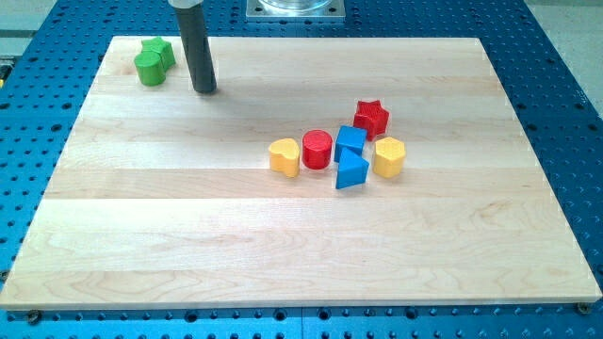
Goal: Place the red star top to the yellow hexagon
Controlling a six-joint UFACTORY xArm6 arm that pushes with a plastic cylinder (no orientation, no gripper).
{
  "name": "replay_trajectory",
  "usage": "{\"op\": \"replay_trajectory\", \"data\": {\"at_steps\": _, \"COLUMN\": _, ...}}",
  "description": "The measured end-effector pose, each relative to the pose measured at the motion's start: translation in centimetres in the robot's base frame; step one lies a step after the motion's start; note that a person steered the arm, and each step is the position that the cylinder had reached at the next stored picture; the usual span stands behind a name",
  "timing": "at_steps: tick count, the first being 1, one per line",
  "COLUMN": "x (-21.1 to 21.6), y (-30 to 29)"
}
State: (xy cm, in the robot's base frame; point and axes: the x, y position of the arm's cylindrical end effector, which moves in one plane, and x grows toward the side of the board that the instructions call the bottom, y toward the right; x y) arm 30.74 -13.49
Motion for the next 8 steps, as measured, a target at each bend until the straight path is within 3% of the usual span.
{"op": "replay_trajectory", "data": {"at_steps": 6, "x": 3.9, "y": 0.2}}
{"op": "replay_trajectory", "data": {"at_steps": 8, "x": 5.1, "y": 8.4}}
